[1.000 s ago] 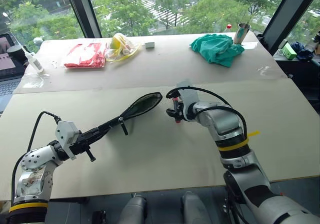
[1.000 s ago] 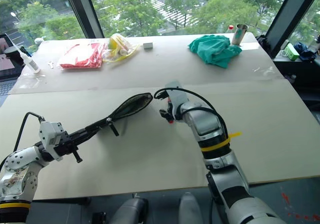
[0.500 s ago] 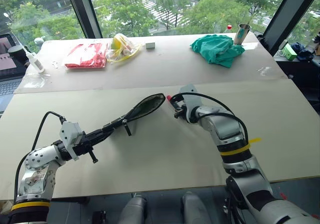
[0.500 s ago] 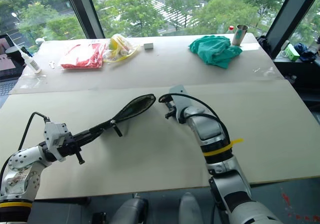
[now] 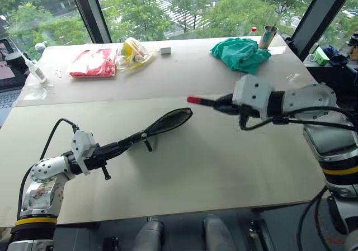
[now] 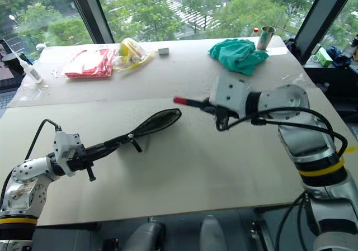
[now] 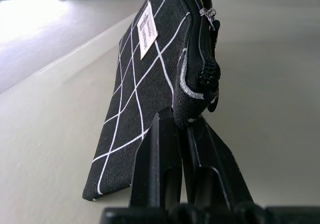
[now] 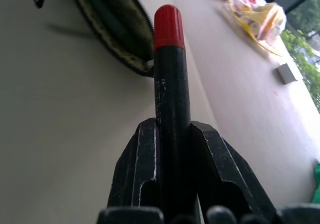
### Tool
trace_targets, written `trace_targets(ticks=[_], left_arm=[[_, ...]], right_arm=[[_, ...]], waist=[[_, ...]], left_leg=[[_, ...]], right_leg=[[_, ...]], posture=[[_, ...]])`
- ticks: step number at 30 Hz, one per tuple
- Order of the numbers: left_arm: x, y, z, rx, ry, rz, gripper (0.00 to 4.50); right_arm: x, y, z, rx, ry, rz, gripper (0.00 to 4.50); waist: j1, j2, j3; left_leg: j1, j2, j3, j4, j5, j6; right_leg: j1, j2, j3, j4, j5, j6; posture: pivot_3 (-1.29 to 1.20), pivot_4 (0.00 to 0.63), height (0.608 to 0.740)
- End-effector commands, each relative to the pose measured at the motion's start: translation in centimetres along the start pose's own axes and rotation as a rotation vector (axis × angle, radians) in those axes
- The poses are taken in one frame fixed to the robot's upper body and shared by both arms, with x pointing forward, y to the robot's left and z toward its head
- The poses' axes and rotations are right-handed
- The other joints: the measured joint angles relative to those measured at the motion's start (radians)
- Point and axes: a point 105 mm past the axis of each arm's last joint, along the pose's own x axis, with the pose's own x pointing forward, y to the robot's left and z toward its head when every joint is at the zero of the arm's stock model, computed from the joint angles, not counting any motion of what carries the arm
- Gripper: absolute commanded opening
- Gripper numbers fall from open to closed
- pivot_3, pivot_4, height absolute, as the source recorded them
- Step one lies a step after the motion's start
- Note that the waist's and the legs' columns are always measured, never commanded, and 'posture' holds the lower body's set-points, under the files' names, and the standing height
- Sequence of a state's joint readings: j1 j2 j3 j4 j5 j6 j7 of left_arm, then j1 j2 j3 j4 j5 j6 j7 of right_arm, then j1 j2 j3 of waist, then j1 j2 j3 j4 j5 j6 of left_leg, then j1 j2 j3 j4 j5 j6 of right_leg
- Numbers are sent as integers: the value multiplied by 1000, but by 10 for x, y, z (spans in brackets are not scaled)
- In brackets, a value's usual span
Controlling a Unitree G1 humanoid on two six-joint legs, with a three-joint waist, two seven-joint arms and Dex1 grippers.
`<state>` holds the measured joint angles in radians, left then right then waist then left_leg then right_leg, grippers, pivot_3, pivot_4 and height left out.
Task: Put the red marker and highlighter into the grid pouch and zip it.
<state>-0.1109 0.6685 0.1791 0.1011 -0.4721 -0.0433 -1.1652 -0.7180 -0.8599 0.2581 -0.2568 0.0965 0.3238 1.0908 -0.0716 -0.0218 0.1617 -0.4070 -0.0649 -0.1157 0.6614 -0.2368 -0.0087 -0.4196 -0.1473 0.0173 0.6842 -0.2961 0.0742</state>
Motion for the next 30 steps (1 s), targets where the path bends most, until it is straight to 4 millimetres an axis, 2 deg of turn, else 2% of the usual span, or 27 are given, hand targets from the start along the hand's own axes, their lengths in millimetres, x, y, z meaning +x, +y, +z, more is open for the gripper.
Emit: trace_targets(ticks=[1,16,24,30], left_arm=[[3,0,5,20,-13,-16,0],[11,1,3,18,-11,-42,0],[17,1,2,18,-16,-57,0],[20,0,1,18,-18,-63,0]], right_arm=[[4,-3,22,-210,-7,-3,512],[37,3,23,-440,82,38,512],[45,-14,26,-462,121,0,512],[71,1,44,-445,31,41,512]], waist=[[2,0,0],[21,0,0],[26,0,0],[24,0,0]], left_leg=[[0,0,2,0,0,0],[0,0,5,0,0,-1],[0,0,6,0,2,-4],[0,0,6,0,3,-5]], right_leg=[[0,0,0,0,0,0],[0,0,0,0,0,-1],[-1,0,0,0,0,-1],[-1,0,0,0,0,-1]], posture=[[0,150,740],[0,150,740],[0,150,740],[0,150,740]])
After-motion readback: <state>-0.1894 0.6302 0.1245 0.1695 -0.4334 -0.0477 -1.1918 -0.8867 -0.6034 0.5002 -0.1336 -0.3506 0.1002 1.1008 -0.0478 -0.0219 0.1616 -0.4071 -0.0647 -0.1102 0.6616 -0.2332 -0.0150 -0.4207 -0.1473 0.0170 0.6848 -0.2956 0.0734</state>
